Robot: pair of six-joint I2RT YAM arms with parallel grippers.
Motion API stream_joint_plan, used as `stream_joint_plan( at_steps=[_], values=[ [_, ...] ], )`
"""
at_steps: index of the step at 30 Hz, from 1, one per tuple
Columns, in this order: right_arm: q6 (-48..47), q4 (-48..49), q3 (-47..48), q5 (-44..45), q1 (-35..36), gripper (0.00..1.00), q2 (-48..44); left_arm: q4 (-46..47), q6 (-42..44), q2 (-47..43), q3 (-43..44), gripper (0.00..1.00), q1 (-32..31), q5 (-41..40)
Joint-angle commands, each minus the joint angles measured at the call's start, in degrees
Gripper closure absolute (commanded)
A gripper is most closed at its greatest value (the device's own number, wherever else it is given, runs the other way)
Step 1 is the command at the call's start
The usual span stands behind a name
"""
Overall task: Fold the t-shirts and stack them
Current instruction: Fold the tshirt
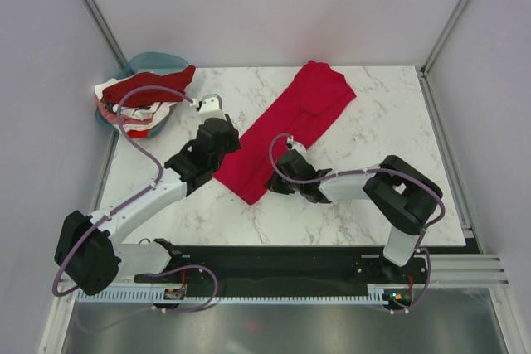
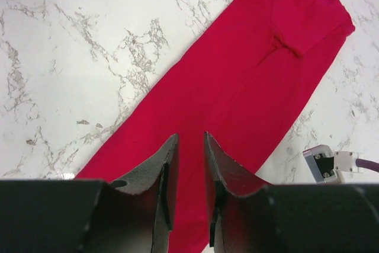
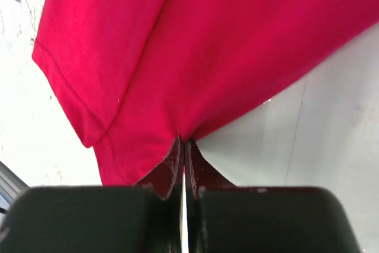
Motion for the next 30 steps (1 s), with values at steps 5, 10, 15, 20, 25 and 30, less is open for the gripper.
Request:
stream_joint_plan(
  at_steps=[5,10,15,20,25,30],
  values=[
    [-6.7,-14.4,-11.1,4.6,-1.3,1.0,-16.0,2.5,1.7,2.8,2.9,0.71,0.0,3.4],
    [-11.2,-25.1,-21.7,5.3,-12.6,0.94,-37.4,2.6,2.4,6.0,4.1,0.71,-0.1,7.3],
    [-12.2,-31.0,-19.5,10.8,-16.5,0.16,-45.8,2.8,5.2,13.0,7.4,0.67,-0.3,17.3],
    [-15.1,-29.7,-10.6,15.8,-19.3,0.18,-35.2,2.6,6.0,17.0,9.4,0.61,-0.4,20.4],
    [-17.9,-29.0,6.1,16.2,-25.8,0.2,-15.6,2.0,6.1,18.4,10.3,0.6,-0.4,21.4],
    [-17.1,-29.5,21.4,13.9,-31.8,0.2,-1.6,1.9,5.9,18.1,10.4,0.6,-0.4,21.5]
  ],
)
